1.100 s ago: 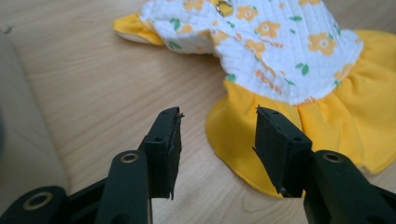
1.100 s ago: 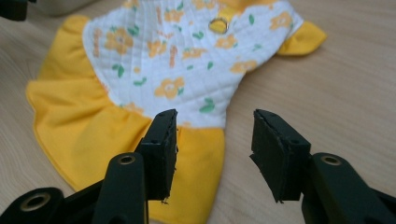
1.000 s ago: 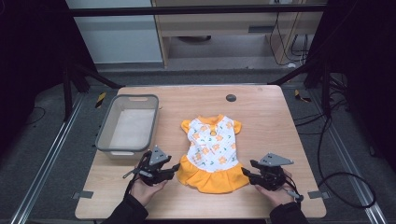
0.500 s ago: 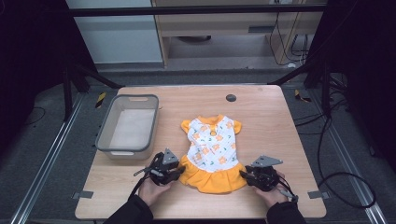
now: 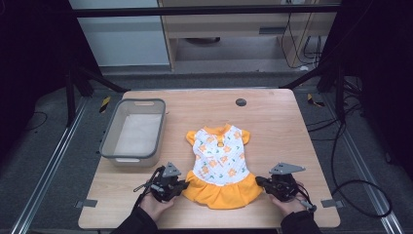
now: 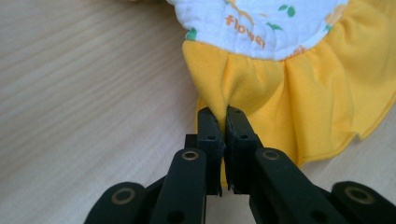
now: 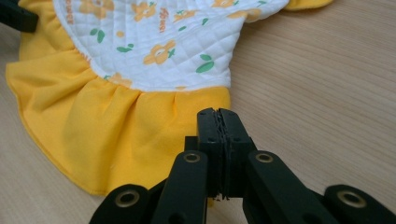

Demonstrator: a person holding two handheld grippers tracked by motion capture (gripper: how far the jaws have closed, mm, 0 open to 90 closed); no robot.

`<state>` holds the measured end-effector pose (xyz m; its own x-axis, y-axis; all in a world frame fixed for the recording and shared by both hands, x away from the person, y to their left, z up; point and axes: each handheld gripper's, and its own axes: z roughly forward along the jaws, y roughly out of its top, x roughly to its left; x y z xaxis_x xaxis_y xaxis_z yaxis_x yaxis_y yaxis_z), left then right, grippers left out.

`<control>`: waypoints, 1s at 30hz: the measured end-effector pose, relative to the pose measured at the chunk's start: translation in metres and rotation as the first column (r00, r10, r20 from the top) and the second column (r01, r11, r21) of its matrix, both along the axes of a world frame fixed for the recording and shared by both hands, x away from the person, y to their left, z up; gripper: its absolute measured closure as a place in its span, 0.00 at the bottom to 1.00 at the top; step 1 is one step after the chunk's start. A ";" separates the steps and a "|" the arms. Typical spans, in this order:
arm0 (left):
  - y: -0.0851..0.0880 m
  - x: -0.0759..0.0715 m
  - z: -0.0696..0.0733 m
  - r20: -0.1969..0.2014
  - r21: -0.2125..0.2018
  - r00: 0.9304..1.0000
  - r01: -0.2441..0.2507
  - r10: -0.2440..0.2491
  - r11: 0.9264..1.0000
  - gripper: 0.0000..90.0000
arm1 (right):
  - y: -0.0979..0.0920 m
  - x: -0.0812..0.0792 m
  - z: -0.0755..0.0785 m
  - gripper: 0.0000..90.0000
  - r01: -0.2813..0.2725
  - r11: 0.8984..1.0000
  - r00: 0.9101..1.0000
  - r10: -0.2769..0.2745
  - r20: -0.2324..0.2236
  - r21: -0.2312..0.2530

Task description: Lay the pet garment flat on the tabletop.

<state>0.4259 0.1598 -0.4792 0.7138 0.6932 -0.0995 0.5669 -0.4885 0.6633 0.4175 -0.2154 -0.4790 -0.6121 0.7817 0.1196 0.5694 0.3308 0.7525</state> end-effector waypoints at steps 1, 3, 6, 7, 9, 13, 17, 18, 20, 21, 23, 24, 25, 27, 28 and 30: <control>-0.001 -0.003 -0.001 -0.008 0.009 1.000 0.006 -0.006 1.000 0.95 | -0.002 -0.002 0.001 0.99 0.000 1.000 1.000 0.000 0.004 -0.001; -0.006 -0.010 -0.004 -0.005 0.030 1.000 0.019 -0.019 0.999 0.95 | -0.002 -0.003 0.000 0.99 0.001 1.000 1.000 -0.001 0.005 -0.031; -0.013 -0.017 -0.009 0.016 0.072 1.000 0.024 -0.025 0.997 0.87 | 0.003 -0.003 -0.007 0.97 -0.016 0.995 0.999 0.012 -0.039 -0.099; -0.012 -0.018 -0.008 0.023 0.071 0.999 0.024 -0.025 0.997 0.83 | 0.003 -0.004 -0.009 0.96 -0.018 0.994 0.999 0.013 -0.050 -0.107; -0.008 -0.020 -0.004 0.040 0.057 0.999 0.011 -0.014 0.998 0.75 | 0.003 -0.004 -0.009 0.93 -0.021 0.994 0.999 0.017 -0.037 -0.104; 0.005 -0.024 0.012 0.085 -0.016 0.996 -0.022 0.023 1.000 0.68 | -0.002 -0.008 -0.001 0.91 -0.001 0.999 1.000 0.002 0.027 -0.054; 0.009 -0.019 0.030 0.149 -0.048 0.988 -0.030 0.037 0.998 0.69 | -0.004 -0.008 0.006 0.95 0.009 1.000 0.998 -0.008 0.069 -0.019; 0.008 -0.016 0.035 0.165 -0.054 0.985 -0.035 0.043 0.998 0.70 | -0.004 -0.008 0.008 0.96 0.012 1.000 0.997 -0.012 0.075 0.000; 0.004 -0.009 0.044 0.198 -0.064 0.979 -0.034 0.046 0.997 0.73 | -0.002 -0.007 0.012 1.00 0.009 1.000 0.995 -0.011 0.097 0.028; 0.002 -0.004 0.047 0.205 -0.070 0.977 -0.035 0.049 0.997 0.75 | -0.001 -0.007 0.013 1.00 0.007 0.999 0.994 -0.010 0.107 0.033; -0.007 0.004 0.052 0.213 -0.080 0.976 -0.029 0.046 0.996 0.80 | 0.003 -0.006 0.015 1.00 -0.002 0.999 0.993 -0.002 0.117 0.039; -0.013 0.009 0.053 0.219 -0.078 0.975 -0.026 0.042 0.997 0.82 | 0.005 -0.006 0.015 1.00 -0.007 0.999 0.994 0.002 0.113 0.044; -0.019 0.013 0.053 0.222 -0.070 0.974 -0.025 0.040 0.997 0.84 | 0.007 -0.005 0.015 1.00 -0.016 0.999 0.994 0.011 0.113 0.045; -0.033 0.022 0.051 0.230 -0.051 0.973 -0.018 0.029 0.999 0.88 | 0.012 -0.003 0.013 1.00 -0.027 0.999 0.994 0.022 0.105 0.043; -0.041 0.027 0.049 0.224 -0.045 0.974 -0.012 0.022 0.999 0.90 | 0.015 -0.003 0.012 1.00 -0.034 0.999 0.994 0.030 0.103 0.042; -0.054 0.037 0.042 0.209 -0.027 0.978 -0.001 0.007 1.000 0.91 | 0.020 -0.001 0.010 1.00 -0.044 0.998 0.994 0.040 0.099 0.037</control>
<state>0.4626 0.1055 -0.4371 0.7181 0.6952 0.0332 0.4163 -0.4673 0.7799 0.4168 -0.1952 -0.4693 -0.6548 0.7507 0.0876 0.4785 0.3220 0.8169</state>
